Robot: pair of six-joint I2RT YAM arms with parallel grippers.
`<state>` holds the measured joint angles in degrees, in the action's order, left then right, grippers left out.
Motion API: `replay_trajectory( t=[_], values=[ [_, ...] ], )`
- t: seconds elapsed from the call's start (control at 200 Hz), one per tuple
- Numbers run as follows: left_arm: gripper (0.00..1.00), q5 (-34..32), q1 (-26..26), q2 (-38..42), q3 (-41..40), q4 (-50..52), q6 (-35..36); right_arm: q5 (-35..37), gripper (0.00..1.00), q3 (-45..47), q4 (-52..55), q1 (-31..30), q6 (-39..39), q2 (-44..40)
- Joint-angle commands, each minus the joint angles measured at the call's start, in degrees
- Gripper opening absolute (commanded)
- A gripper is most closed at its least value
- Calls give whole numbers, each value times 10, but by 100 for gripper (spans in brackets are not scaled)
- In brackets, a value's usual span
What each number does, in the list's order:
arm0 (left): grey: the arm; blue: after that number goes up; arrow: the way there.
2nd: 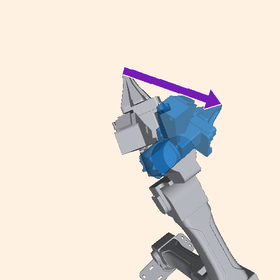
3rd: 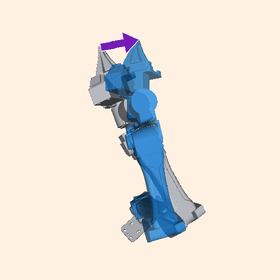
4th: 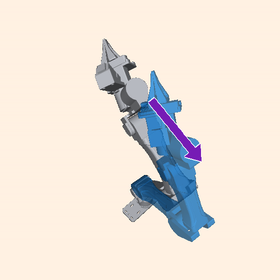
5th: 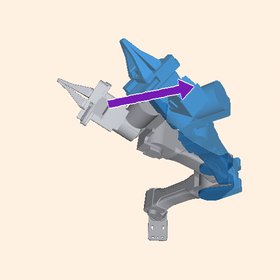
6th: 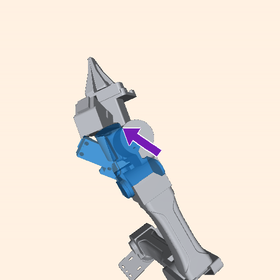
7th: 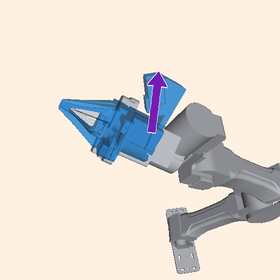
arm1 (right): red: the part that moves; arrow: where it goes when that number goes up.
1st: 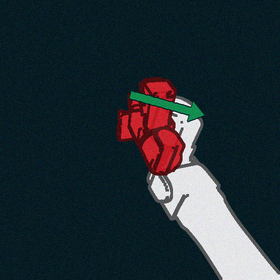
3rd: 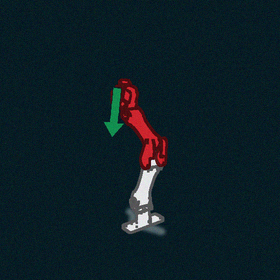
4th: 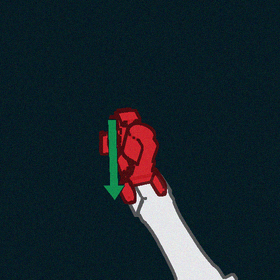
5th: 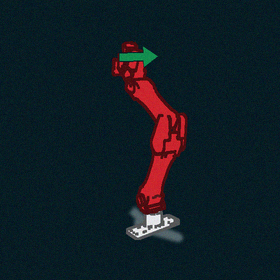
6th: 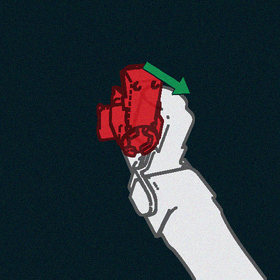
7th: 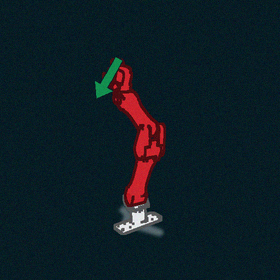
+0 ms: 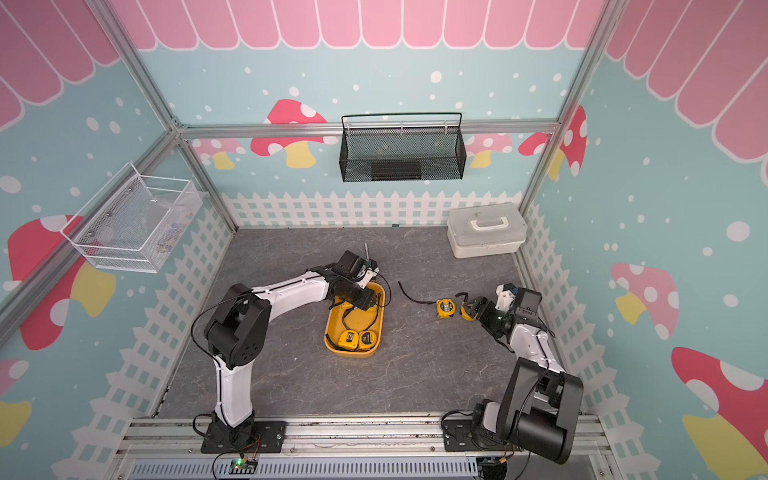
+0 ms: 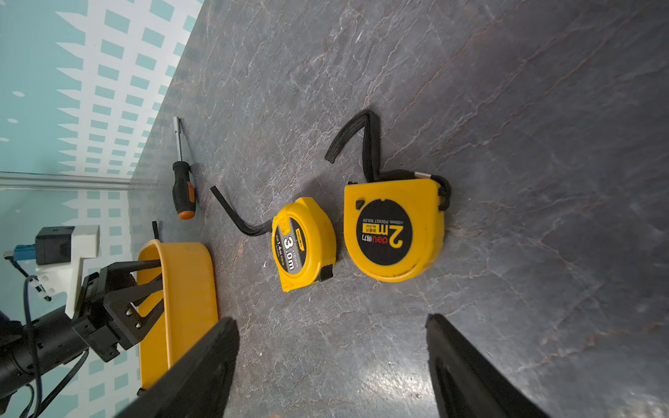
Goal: Take the tape measure out of the storage box
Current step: Pick up the tape measure from the storage box.
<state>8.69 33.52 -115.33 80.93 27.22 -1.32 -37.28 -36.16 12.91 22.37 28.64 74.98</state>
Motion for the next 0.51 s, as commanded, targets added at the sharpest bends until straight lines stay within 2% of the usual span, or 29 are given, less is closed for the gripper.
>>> replay_trajectory(
  t=[0.0,0.355,0.5],
  values=[
    [55,-4,0,16,-40,32,-5,-9,82,2,-9,-4,-10,8],
    [55,-24,2,82,-97,32,-26,-15,82,-2,-15,-7,-9,20],
    [61,-37,3,104,-107,32,-29,-15,83,-2,-16,-7,-11,23]
  ],
)
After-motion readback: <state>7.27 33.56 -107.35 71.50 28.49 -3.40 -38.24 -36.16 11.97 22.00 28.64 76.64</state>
